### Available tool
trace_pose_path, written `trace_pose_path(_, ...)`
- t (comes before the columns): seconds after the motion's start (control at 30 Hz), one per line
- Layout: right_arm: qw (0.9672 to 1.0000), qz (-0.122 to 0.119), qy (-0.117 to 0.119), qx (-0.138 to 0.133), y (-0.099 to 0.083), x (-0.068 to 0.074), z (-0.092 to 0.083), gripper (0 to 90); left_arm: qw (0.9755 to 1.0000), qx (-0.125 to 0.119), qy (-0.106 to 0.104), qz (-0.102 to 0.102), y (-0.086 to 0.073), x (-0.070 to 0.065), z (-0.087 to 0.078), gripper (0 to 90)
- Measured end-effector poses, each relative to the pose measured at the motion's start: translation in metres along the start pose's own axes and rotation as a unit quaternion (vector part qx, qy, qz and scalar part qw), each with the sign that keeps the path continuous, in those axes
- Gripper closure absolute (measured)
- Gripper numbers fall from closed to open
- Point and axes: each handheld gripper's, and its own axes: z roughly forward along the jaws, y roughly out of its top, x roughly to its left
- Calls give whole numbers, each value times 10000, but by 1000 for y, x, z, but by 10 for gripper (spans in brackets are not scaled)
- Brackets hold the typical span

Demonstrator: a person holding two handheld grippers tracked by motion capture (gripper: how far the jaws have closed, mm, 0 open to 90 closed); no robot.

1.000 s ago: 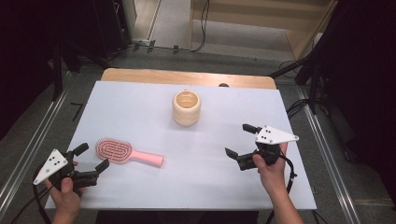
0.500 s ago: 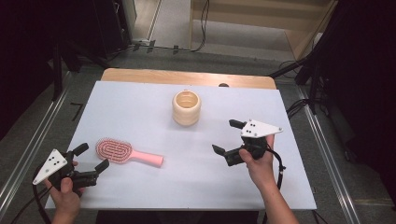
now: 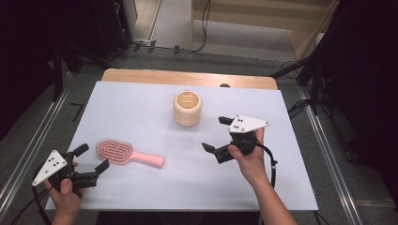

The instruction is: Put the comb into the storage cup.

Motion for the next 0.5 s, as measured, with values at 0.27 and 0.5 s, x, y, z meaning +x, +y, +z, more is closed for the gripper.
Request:
trace_pose_path(0.27, 9999, -47, 97, 123, 11, 4, 14, 0, 10000, -7, 2, 19, 0, 0, 0, 0)
trace_pose_path(0.5, 9996, -122, 199, 181, 23, 9, 26, 0, 10000, -15, -7, 15, 0, 0, 0, 0)
